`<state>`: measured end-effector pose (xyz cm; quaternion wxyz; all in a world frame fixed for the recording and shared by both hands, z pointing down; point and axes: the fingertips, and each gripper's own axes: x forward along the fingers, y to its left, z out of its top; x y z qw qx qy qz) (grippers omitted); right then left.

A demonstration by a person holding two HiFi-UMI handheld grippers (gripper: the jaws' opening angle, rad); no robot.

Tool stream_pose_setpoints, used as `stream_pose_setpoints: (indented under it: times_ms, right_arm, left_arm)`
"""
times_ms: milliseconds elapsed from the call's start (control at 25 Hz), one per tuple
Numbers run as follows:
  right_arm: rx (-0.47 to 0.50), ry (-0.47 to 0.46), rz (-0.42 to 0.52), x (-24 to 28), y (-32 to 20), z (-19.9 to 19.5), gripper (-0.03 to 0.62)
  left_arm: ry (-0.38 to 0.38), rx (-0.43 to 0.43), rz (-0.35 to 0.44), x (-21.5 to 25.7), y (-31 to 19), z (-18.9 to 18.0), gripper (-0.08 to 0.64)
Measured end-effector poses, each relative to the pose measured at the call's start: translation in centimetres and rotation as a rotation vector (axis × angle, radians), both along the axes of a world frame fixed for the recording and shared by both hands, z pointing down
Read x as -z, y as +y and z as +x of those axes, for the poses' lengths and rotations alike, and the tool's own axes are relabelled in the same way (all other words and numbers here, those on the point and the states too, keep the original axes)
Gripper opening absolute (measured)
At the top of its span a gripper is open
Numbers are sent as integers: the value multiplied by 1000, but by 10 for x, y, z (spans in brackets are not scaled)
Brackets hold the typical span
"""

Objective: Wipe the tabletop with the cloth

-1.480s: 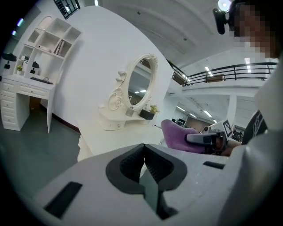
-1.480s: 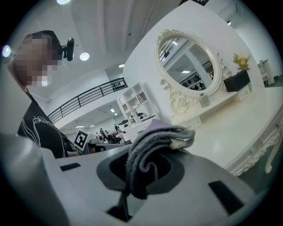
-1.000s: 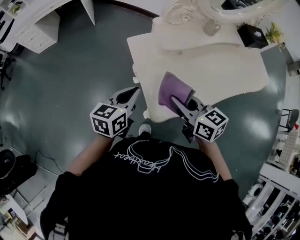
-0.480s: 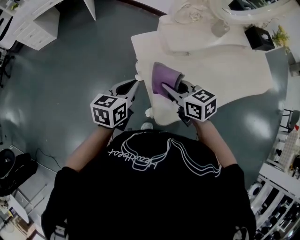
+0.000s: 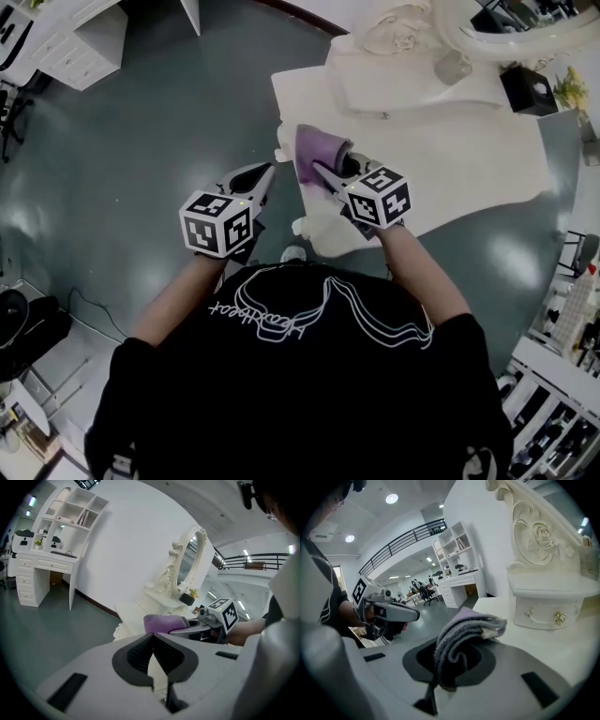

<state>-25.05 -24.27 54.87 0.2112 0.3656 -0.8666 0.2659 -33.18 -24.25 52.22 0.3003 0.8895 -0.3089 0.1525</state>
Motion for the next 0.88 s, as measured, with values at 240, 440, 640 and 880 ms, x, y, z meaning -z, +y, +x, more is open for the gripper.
stream_pose_setpoints:
  times_ms: [240, 440, 640, 880]
  right_arm:
    - [17, 113, 18, -18, -7, 3, 49]
    - [27, 188, 32, -27, -12, 8, 51]
    - [33, 250, 33, -35, -13, 12, 52]
    - [68, 326, 75, -37, -12, 14, 52]
  left_arm:
    - [-4, 9, -18, -8, -4, -3, 5]
    - [-8, 15, -29, -10, -9, -1, 5]
    - [-6, 20, -45, -14, -10, 1, 5]
    - [-6, 31, -57, -16, -11, 7, 5]
